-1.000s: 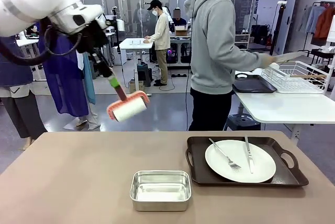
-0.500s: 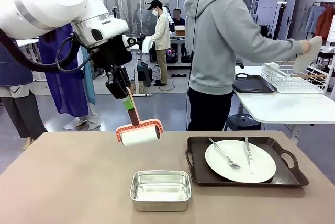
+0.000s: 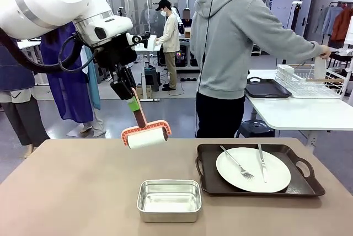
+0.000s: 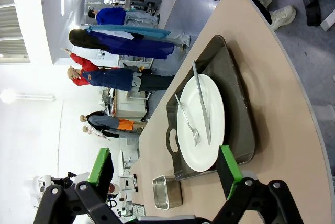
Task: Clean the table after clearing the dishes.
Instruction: Place the Lint Roller back on top of the Airtight Container.
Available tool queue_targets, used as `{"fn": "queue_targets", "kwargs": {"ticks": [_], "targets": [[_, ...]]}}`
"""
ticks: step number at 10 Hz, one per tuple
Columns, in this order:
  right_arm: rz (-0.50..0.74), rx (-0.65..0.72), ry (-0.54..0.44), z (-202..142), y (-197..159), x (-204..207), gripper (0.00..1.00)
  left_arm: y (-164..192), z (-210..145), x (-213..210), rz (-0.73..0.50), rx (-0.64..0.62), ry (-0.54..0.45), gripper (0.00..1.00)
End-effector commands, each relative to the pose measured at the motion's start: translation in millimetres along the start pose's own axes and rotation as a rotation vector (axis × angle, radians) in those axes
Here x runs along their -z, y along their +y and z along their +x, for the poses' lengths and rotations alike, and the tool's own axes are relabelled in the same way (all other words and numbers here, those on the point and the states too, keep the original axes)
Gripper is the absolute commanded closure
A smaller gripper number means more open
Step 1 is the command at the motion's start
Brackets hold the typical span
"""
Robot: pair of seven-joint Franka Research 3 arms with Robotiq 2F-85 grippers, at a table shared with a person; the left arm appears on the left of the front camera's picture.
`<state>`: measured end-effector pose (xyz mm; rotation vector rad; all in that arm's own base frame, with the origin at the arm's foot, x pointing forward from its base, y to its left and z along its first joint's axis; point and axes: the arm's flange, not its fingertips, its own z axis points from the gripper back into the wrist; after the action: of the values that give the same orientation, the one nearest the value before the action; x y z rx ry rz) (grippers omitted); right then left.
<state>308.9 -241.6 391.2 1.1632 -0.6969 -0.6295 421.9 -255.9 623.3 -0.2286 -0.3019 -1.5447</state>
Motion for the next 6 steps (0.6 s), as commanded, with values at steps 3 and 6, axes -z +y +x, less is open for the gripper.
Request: {"fn": "queue_targets", "kwargs": {"ticks": [3, 6], "targets": [[0.006, -0.003, -0.001, -0.5, 1.8, -0.9, 0.0, 15.8, 60.2, 73.3, -0.116, 0.105, 0.12, 0.78], [0.006, -0.003, -0.001, -0.5, 1.8, -0.9, 0.0, 30.6, 80.2, 137.3, -0.221, 0.082, 0.171, 0.78]]}}
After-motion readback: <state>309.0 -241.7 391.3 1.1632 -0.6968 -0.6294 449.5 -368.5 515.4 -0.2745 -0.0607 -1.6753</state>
